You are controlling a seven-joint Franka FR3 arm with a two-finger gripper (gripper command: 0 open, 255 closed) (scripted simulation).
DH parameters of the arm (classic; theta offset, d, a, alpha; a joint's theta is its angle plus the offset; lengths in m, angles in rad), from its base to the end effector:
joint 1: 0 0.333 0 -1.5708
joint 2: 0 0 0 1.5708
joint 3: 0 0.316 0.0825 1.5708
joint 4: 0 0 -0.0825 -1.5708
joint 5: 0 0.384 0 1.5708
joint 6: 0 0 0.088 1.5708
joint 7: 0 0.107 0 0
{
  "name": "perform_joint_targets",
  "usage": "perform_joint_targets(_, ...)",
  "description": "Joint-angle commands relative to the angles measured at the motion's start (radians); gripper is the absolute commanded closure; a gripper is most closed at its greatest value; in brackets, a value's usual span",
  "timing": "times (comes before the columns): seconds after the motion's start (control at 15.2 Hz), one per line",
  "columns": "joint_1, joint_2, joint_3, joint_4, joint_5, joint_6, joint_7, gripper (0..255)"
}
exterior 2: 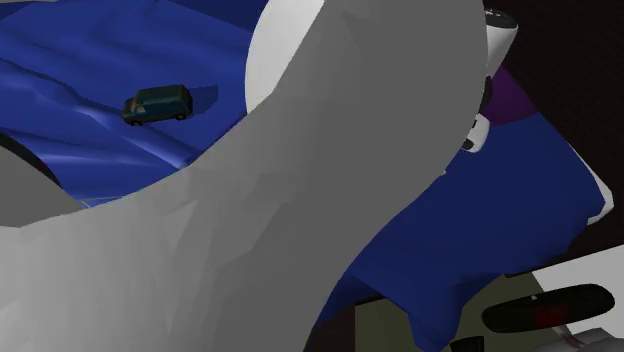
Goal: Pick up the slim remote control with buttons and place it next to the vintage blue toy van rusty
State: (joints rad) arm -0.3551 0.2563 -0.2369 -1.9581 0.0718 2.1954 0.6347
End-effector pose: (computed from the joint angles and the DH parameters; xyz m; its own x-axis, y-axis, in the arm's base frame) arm 0.5044 -0.3296 0.3487 0.3040 -0.9527 -0.0077 -0.9526 -0.3040 0.0078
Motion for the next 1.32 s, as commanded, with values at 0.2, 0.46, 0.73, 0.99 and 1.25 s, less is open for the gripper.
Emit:
perform_joint_targets(0.2, 0.002, -0.031, -0.003, 0.029, -0.011, -0.059, 0.007, 255)
perform_joint_targets(0.46, 0.004, -0.054, -0.005, 0.055, -0.018, -0.107, 0.012, 255)
perform_joint_targets(0.73, 0.005, -0.073, -0.006, 0.085, -0.024, -0.156, 0.016, 255)
perform_joint_targets(0.99, 0.006, -0.09, -0.007, 0.119, -0.029, -0.206, 0.019, 255)
perform_joint_targets(1.25, 0.006, -0.103, -0.008, 0.157, -0.033, -0.256, 0.022, 255)
